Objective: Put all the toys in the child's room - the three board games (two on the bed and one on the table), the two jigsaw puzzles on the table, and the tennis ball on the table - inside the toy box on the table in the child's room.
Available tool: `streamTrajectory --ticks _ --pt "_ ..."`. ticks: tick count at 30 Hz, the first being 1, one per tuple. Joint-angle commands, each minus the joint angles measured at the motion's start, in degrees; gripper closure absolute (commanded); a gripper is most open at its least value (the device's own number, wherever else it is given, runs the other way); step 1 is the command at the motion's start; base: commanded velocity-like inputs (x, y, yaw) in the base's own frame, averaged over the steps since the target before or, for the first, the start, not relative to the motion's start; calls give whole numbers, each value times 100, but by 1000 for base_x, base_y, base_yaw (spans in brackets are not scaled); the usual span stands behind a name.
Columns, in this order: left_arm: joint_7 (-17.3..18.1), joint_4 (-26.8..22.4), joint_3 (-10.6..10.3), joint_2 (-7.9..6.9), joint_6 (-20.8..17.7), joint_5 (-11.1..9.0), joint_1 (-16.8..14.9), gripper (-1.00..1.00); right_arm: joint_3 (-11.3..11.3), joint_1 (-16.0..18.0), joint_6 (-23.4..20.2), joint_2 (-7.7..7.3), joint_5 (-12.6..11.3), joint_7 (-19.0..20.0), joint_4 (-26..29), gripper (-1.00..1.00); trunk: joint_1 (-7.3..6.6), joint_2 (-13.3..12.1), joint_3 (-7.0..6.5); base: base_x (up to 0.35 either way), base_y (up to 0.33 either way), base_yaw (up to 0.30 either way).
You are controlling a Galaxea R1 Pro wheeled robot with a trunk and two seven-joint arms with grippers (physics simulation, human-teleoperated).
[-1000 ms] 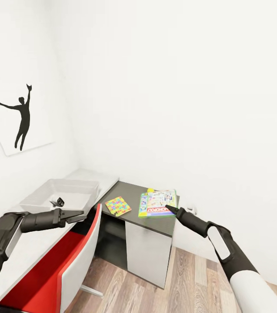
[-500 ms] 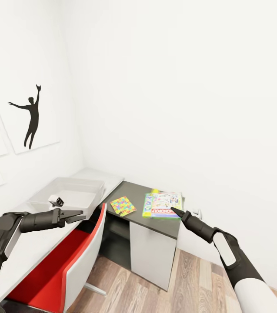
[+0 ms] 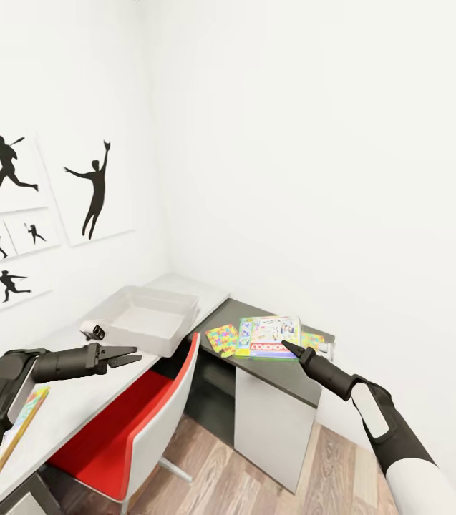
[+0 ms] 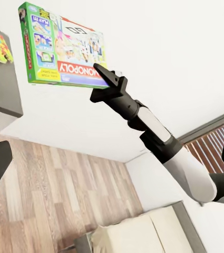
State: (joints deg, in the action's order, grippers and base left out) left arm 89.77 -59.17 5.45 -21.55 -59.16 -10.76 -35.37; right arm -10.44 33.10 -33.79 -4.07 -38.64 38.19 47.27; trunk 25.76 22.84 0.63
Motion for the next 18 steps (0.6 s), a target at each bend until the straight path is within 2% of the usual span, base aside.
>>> streamTrajectory --ticks 1,6,10,14,18 --pt "23 2 -4 1 -61 4 -5 -100 -10 2 -37 1 -30 5 1 100 3 8 7 1 -119 289" --pt "23 2 -6 2 -60 4 -5 -100 -10 3 -39 0 -30 4 1 100 3 8 7 62 -117 288" --pt "23 2 -6 2 -60 4 -5 -100 -10 3 -34 -5 -30 10 1 100 3 8 7 204 -40 233" --pt "23 2 -7 2 -50 4 -5 -100 -10 1 -32 -6 -28 12 1 100 3 8 7 239 -8 114" --pt "23 2 -5 2 -39 4 -5 -100 -10 -2 -36 -6 -29 13 1 100 3 8 7 96 -2 32"
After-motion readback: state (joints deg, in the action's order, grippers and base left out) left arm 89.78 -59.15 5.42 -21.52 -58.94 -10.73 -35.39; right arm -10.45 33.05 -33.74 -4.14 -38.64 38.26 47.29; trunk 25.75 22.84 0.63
